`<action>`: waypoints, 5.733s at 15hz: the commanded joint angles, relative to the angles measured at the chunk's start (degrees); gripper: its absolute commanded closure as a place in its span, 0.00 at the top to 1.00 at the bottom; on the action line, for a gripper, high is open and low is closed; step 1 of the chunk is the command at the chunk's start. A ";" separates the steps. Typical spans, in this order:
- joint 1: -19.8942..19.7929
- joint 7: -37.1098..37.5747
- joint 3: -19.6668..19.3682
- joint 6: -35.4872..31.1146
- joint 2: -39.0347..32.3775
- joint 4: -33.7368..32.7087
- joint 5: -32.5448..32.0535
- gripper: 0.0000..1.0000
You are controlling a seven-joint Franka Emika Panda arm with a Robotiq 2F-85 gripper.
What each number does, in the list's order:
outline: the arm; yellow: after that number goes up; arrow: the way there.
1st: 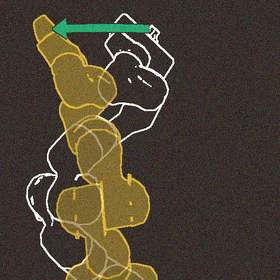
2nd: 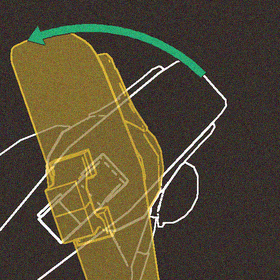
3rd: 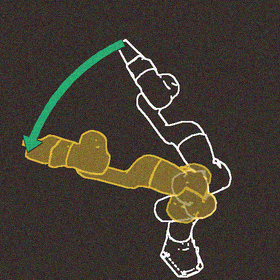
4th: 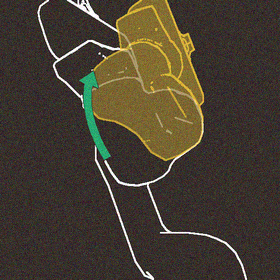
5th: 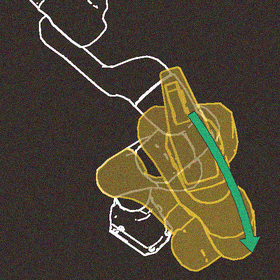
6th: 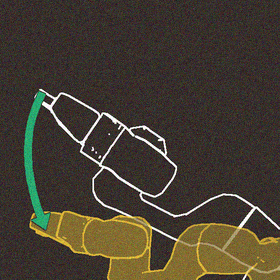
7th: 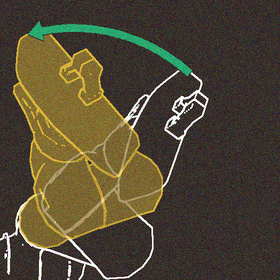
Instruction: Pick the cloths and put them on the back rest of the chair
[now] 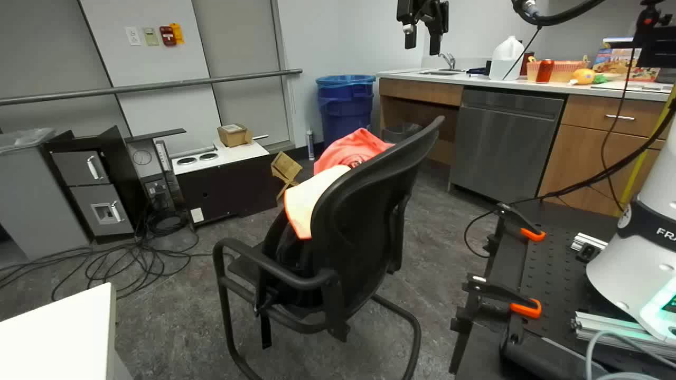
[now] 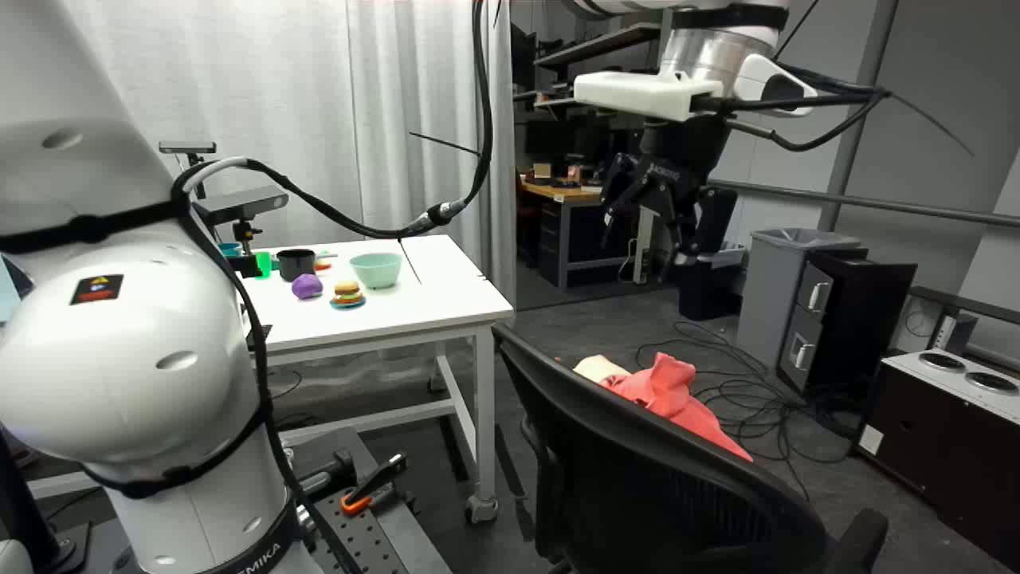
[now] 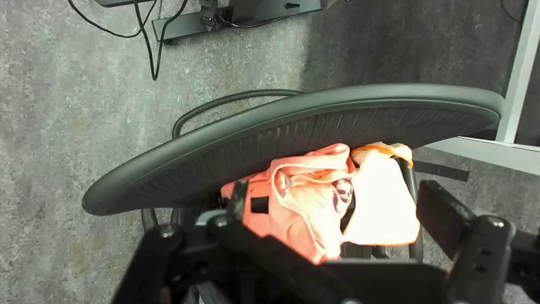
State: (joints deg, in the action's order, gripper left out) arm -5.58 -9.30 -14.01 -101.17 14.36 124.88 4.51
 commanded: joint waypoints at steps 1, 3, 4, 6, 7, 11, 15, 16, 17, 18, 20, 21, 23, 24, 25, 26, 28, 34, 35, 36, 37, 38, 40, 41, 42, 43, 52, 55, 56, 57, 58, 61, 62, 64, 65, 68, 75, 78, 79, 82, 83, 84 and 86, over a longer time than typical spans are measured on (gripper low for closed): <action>-1.18 -0.25 1.06 0.14 -0.20 -0.12 0.25 1.00; -1.18 -0.25 1.06 0.14 -0.21 -0.12 0.25 1.00; -1.18 -0.25 1.06 0.14 -0.21 -0.12 0.25 1.00; -1.18 -0.25 1.06 0.14 -0.21 -0.12 0.25 1.00; -1.18 -0.25 1.06 0.14 -0.21 -0.12 0.25 1.00; -1.18 -0.25 1.06 0.14 -0.21 -0.12 0.25 1.00; -0.91 -0.31 1.48 -0.52 -1.39 -0.51 -0.51 1.00; -0.68 -0.78 1.69 -1.22 -2.42 -0.74 -0.64 1.00; -0.52 -1.09 1.93 -1.55 -3.40 -1.12 -0.66 1.00; -0.36 -1.33 2.30 -2.54 -4.55 -1.43 -0.62 1.00; -0.23 -2.15 2.93 -3.53 -6.96 -2.55 -0.48 1.00; -0.30 -2.53 3.23 -4.35 -8.11 -2.97 -0.66 1.00; -0.56 -3.76 3.54 -5.69 -10.55 -4.28 -0.73 1.00; -0.71 -4.83 3.56 -6.61 -11.83 -5.17 -0.76 1.00; -0.82 -5.77 3.57 -7.18 -13.00 -6.09 -0.65 1.00; -0.91 -6.93 3.59 -7.93 -14.21 -7.15 -0.61 1.00; -1.03 -9.05 3.80 -9.12 -16.35 -9.04 -0.35 1.00; -1.47 -13.22 4.64 -11.53 -22.05 -12.24 0.64 1.00; -1.52 -13.23 4.83 -11.88 -22.83 -12.39 0.65 1.00; -1.54 -13.11 5.04 -12.33 -23.67 -12.49 0.49 1.00; -1.56 -12.94 5.25 -12.78 -24.40 -12.42 0.32 1.00; -1.59 -12.85 5.47 -13.08 -25.06 -12.42 0.20 1.00; -1.76 -11.78 5.64 -12.11 -26.04 -13.11 -0.31 1.00; -1.47 -11.03 5.89 -12.67 -24.47 -10.97 -0.60 1.00; -1.52 -11.02 5.95 -12.68 -25.00 -11.19 -0.62 1.00; -1.57 -11.01 5.97 -12.68 -25.31 -11.41 -0.63 1.00; -1.71 -13.45 7.25 -14.16 -27.59 -12.53 0.54 1.00; -1.86 -13.33 8.14 -17.16 -29.55 -12.83 0.92 1.00; -1.96 -13.30 8.35 -18.57 -30.31 -12.89 0.88 1.00; -2.09 -13.31 8.55 -20.24 -30.97 -12.83 1.03 1.00; -2.32 -13.87 8.91 -21.65 -31.70 -12.72 1.54 1.00; -2.72 -14.39 9.96 -23.97 -33.49 -12.34 2.36 1.00; -2.95 -14.62 10.33 -24.33 -34.14 -12.38 2.50 1.00; -3.46 -14.75 11.13 -24.32 -35.07 -12.43 3.22 0.75; -3.70 -14.83 11.46 -24.13 -35.39 -12.41 3.67 0.72; -4.54 -15.51 12.31 -23.62 -35.87 -12.38 5.75 0.49; -4.93 -15.08 12.13 -21.93 -32.64 -10.83 5.93 0.00; -4.03 -13.40 10.81 -20.34 -30.42 -10.75 1.86 0.00; -3.49 -12.44 10.09 -20.28 -29.47 -10.87 -0.89 0.01; -2.82 -9.70 8.47 -19.06 -27.13 -12.62 -9.57 0.01; -2.80 -8.65 8.00 -19.40 -26.35 -13.48 -12.19 0.01; -3.03 -7.96 7.59 -19.75 -25.84 -14.34 -14.09 0.01; -3.49 -6.14 6.51 -20.52 -25.20 -16.84 -17.48 0.01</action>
State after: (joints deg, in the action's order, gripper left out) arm -9.25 -17.96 -5.65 -122.33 -12.40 111.17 -8.25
